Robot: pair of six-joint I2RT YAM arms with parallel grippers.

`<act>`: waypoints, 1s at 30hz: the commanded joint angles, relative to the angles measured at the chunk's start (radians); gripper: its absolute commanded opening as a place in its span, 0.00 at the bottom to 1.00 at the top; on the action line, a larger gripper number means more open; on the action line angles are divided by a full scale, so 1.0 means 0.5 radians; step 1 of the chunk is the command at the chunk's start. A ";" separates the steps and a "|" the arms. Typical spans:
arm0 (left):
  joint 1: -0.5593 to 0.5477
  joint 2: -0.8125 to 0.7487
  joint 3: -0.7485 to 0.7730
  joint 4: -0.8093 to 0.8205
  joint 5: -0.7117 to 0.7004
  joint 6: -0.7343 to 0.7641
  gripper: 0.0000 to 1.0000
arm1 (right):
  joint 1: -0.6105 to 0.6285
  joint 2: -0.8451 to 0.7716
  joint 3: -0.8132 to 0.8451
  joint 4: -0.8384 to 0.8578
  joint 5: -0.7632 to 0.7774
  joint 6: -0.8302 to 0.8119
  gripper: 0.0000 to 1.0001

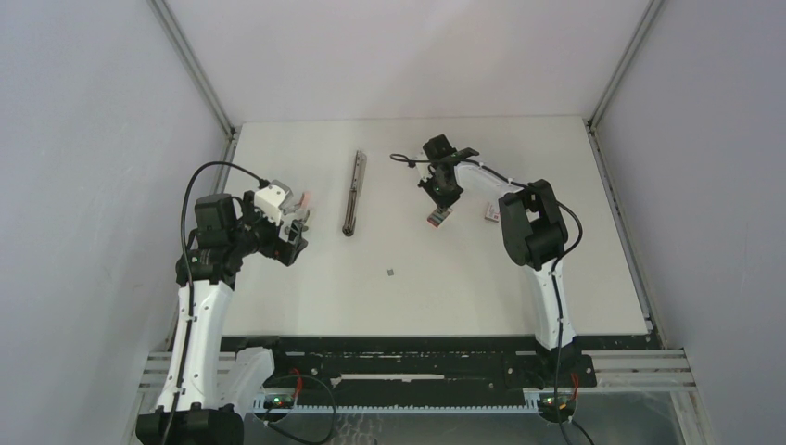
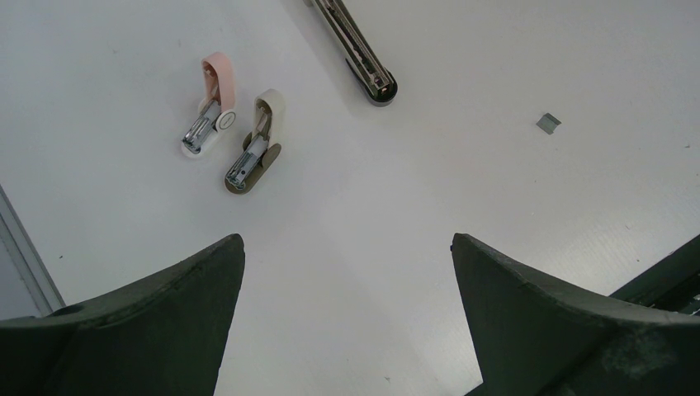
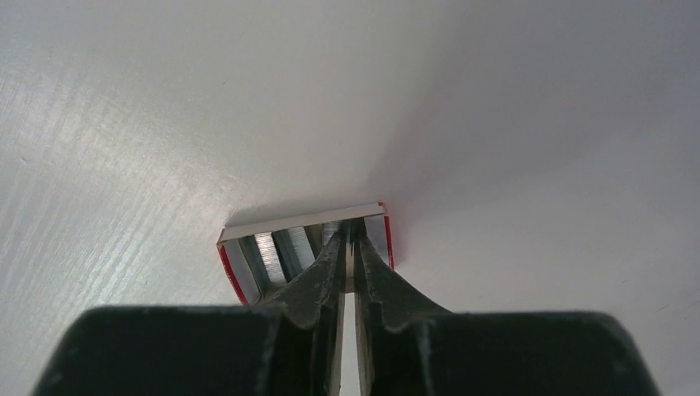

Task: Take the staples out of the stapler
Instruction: Place the staple in the staple box.

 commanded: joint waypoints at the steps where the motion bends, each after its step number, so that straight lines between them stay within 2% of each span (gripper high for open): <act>1: 0.012 -0.015 -0.076 0.046 0.038 0.016 1.00 | 0.016 -0.003 0.082 0.028 0.030 -0.012 0.08; 9: 0.011 -0.011 -0.074 0.047 0.038 0.014 1.00 | 0.016 -0.038 0.090 0.033 0.039 -0.003 0.16; 30: 0.011 -0.012 -0.074 0.047 0.038 0.011 1.00 | 0.021 -0.181 0.111 0.033 0.091 0.043 0.17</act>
